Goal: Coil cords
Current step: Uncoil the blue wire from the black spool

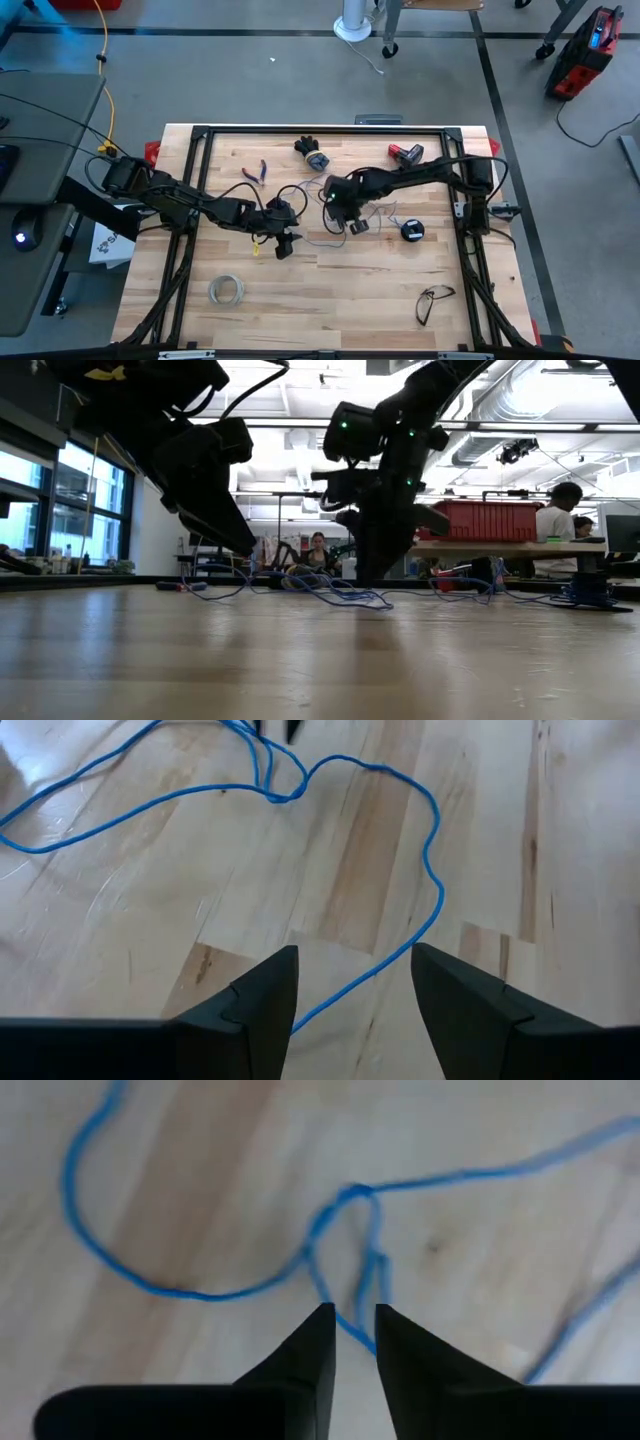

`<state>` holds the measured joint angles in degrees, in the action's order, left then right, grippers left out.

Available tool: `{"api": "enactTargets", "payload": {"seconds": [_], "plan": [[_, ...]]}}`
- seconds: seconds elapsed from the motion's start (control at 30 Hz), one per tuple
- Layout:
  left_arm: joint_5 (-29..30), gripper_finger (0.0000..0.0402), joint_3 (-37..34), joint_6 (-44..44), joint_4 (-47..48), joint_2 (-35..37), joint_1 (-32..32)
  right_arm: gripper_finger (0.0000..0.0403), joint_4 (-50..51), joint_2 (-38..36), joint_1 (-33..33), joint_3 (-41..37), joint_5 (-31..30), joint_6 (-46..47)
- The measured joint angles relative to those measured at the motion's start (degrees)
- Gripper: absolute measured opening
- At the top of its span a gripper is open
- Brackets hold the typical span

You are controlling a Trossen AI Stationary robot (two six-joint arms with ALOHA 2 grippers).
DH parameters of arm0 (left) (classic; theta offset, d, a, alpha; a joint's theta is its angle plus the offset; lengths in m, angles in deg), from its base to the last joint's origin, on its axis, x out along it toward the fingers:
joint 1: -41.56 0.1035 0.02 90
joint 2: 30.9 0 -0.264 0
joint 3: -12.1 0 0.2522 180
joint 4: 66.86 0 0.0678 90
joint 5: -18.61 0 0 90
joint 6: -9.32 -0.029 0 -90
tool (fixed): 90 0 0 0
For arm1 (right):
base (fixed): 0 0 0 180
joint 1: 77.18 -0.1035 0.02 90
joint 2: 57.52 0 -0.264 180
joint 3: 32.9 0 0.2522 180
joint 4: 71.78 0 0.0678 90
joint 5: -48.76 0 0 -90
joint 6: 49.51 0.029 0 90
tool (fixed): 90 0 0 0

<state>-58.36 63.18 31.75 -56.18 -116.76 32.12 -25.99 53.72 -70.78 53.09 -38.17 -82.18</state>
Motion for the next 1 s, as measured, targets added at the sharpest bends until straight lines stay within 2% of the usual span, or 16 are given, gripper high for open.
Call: {"api": "enactTargets", "payload": {"seconds": [0.23,0.67,0.77,0.87,1.0], "plan": [[0.04,0.0188,0.0,0.0,-0.03,0.01,0.0,0.006,-0.59,0.87,-1.69,0.02,0.22,-5.01],[0.06,0.0188,0.0,1.49,-0.04,0.04,0.0,0.0059,-1.27,3.15,-1.73,0.15,-2.01,-6.96],[-0.12,0.0188,0.0,1.53,-0.24,0.04,-0.16,0.0042,-0.75,3.6,-1.73,0.26,-1.56,-8.43],[-0.87,0.0188,0.03,1.9,-1.97,0.06,-0.77,0.0008,-0.96,4.0,-2.05,0.21,-1.55,-6.57],[-2.84,0.0188,2.04,5.38,-2.42,2.88,-1.77,0.0002,2.49,3.77,-1.69,2.6,0.73,4.85]]}}
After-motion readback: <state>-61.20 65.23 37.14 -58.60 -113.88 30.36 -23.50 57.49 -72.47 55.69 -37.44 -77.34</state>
